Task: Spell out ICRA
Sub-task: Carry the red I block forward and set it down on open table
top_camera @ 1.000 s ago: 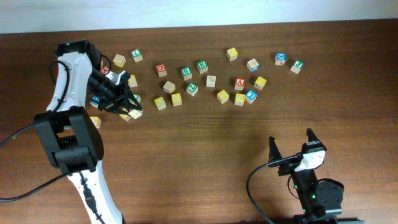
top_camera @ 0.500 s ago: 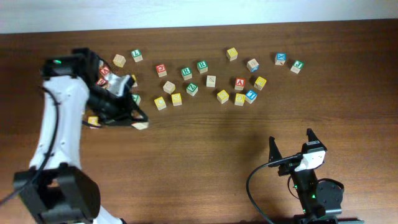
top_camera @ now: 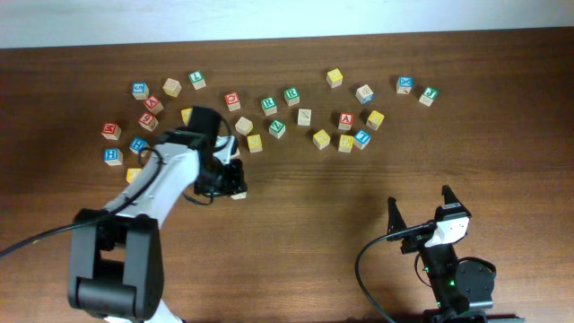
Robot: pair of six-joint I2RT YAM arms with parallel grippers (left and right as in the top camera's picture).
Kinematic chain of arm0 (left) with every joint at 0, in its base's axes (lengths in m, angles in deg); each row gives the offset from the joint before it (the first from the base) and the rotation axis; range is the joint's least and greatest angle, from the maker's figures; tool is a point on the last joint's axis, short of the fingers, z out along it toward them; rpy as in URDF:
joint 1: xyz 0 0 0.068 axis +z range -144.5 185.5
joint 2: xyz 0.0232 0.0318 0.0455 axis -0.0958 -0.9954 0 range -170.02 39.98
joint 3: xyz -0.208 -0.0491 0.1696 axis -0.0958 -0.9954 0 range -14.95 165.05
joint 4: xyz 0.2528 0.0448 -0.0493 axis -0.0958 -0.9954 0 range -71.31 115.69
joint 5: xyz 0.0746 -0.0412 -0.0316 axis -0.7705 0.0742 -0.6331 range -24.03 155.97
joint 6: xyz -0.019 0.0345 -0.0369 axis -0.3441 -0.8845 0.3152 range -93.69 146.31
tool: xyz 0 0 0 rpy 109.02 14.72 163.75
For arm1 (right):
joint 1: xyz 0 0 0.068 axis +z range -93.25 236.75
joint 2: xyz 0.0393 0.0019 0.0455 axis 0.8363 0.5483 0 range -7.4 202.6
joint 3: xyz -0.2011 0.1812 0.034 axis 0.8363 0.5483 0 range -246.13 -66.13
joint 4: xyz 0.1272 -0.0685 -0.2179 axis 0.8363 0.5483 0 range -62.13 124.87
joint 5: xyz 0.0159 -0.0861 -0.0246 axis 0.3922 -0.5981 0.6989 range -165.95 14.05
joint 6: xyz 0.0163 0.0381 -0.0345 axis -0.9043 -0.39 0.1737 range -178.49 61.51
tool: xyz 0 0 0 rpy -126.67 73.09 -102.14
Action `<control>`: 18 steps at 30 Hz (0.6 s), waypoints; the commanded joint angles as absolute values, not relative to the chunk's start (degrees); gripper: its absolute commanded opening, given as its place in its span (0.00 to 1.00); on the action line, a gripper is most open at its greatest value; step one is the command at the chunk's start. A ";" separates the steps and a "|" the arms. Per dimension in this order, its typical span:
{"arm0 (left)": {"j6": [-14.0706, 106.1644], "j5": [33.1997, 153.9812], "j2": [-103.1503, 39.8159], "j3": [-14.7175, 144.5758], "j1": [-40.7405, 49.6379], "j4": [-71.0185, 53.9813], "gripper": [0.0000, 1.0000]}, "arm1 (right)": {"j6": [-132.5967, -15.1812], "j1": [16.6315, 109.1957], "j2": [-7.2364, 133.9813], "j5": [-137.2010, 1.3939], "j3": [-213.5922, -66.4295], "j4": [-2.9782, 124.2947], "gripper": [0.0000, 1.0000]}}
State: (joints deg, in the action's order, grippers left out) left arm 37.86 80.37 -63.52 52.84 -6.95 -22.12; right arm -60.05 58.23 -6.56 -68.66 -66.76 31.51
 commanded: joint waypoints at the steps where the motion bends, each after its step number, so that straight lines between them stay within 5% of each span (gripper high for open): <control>1: 45.27 68.65 -63.31 50.61 -11.65 -20.84 0.14 | -60.69 58.27 -6.93 -69.09 -66.45 31.91 0.98; 18: 53.86 61.07 -63.41 45.00 -16.85 -18.78 0.20 | -60.69 58.27 -6.93 -69.09 -66.45 31.91 0.98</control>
State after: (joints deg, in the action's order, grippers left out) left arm 52.99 61.18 -63.39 46.44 -16.74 -19.70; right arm -60.03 58.23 -6.56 -68.66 -66.76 31.51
